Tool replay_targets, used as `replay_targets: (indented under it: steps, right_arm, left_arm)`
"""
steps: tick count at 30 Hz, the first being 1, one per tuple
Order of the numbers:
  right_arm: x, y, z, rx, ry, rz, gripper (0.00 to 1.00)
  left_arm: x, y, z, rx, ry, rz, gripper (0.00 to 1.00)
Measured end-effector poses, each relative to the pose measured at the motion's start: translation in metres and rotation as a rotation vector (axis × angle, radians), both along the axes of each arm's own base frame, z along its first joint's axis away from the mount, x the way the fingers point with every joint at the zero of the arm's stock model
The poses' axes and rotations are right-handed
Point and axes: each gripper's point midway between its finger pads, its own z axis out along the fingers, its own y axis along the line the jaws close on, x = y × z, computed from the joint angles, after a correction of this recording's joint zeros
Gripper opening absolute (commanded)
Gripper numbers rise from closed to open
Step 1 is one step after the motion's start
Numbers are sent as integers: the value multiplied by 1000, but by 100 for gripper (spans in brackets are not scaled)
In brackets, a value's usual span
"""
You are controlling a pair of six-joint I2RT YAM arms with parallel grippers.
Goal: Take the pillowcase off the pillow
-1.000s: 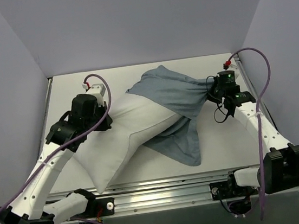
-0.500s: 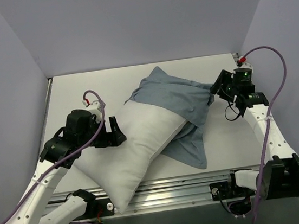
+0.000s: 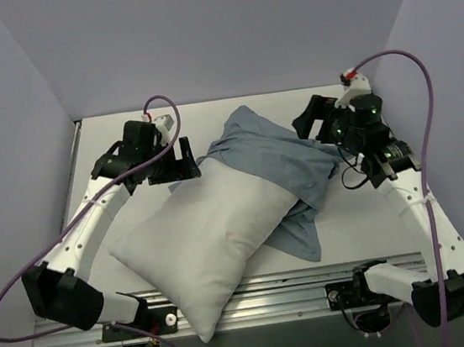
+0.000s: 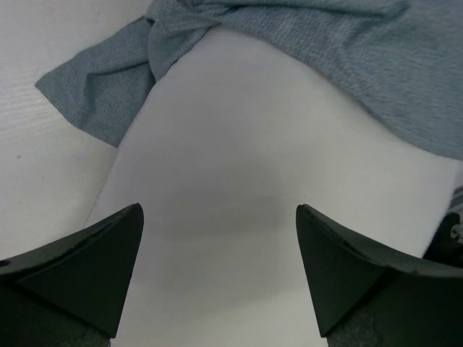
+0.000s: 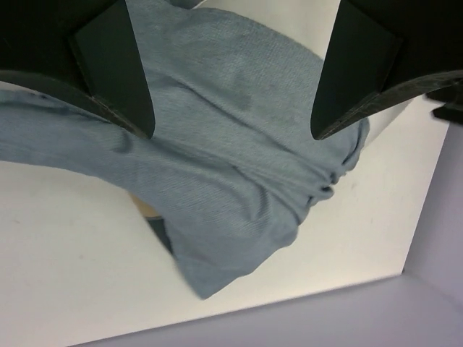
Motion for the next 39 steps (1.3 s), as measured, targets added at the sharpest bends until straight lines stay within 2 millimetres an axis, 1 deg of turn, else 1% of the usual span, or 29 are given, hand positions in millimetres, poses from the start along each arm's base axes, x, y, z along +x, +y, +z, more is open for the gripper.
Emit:
replay_targets:
  steps: [2, 4, 6, 7, 8, 9, 11, 12, 14, 16, 18, 20, 22, 23, 24, 25, 26, 27, 28, 32, 34, 36, 37, 39]
  right_arm:
    - [8, 29, -1, -23, 12, 84, 85]
    - [17, 61, -7, -62, 23, 164, 85]
    - [26, 96, -12, -113, 35, 242, 85]
    - [33, 119, -15, -148, 36, 289, 86]
    - [38, 139, -17, -177, 34, 329, 86]
    - [45, 158, -20, -207, 29, 362, 86]
    - [56, 187, -32, -271, 26, 414, 87]
    - [61, 200, -38, -302, 28, 437, 87]
    - [72, 221, -54, -359, 34, 466, 88]
    - [83, 233, -74, -411, 58, 488, 88]
    - [92, 240, -99, -467, 94, 510, 88]
    - [95, 244, -124, -514, 136, 534, 87]
    - [95, 243, -148, -556, 181, 554, 76]
    - [95, 242, -160, -576, 202, 560, 69]
    - [96, 240, -165, -590, 208, 560, 44]
    - [97, 238, -169, -608, 208, 556, 31]
    - [98, 235, -171, -621, 209, 546, 21]
    - [100, 232, -173, -633, 210, 530, 5]
    - [101, 231, -173, -635, 209, 520, 0]
    - [107, 212, -179, -626, 231, 461, 0]
    - [116, 192, -175, -605, 244, 406, 0]
    - [131, 156, -166, -572, 270, 306, 0]
    - [138, 134, -161, -549, 286, 249, 0]
    - [154, 81, -150, -498, 318, 117, 0]
  left_arm:
    - [7, -1, -28, 25, 63, -1, 94]
    - [9, -4, -52, 36, 120, -12, 94]
    - [10, -8, -70, 35, 162, -28, 100]
    - [10, -10, -78, 33, 178, -36, 93]
    - [11, -12, -81, 29, 183, -39, 78]
    - [13, -13, -83, 21, 184, -40, 69]
    - [15, -17, -82, 0, 172, -48, 43]
    - [16, -18, -81, -10, 163, -52, 20]
    - [14, -19, -81, -24, 148, -60, 4]
    - [10, -19, -81, -31, 137, -64, 2]
    - [7, -17, -78, -37, 120, -65, 2]
    - [5, -16, -74, -42, 101, -65, 2]
    - [3, -15, -71, -43, 87, -62, 2]
    - [3, -14, -70, -40, 81, -59, 2]
    - [3, -12, -68, -35, 73, -53, 2]
    - [2, -11, -67, -29, 69, -48, 2]
    - [1, -10, -67, -24, 67, -45, 2]
    - [0, -8, -66, -16, 67, -39, 2]
    - [-2, -6, -64, -10, 63, -34, 2]
    - [-4, 4, -50, 18, 18, 2, 2]
    - [-7, 8, -40, 29, -5, 16, 2]
    - [-11, 15, -26, 37, -35, 36, 2]
    - [-13, 18, -18, 40, -52, 48, 2]
    - [-18, 26, 0, 41, -92, 70, 2]
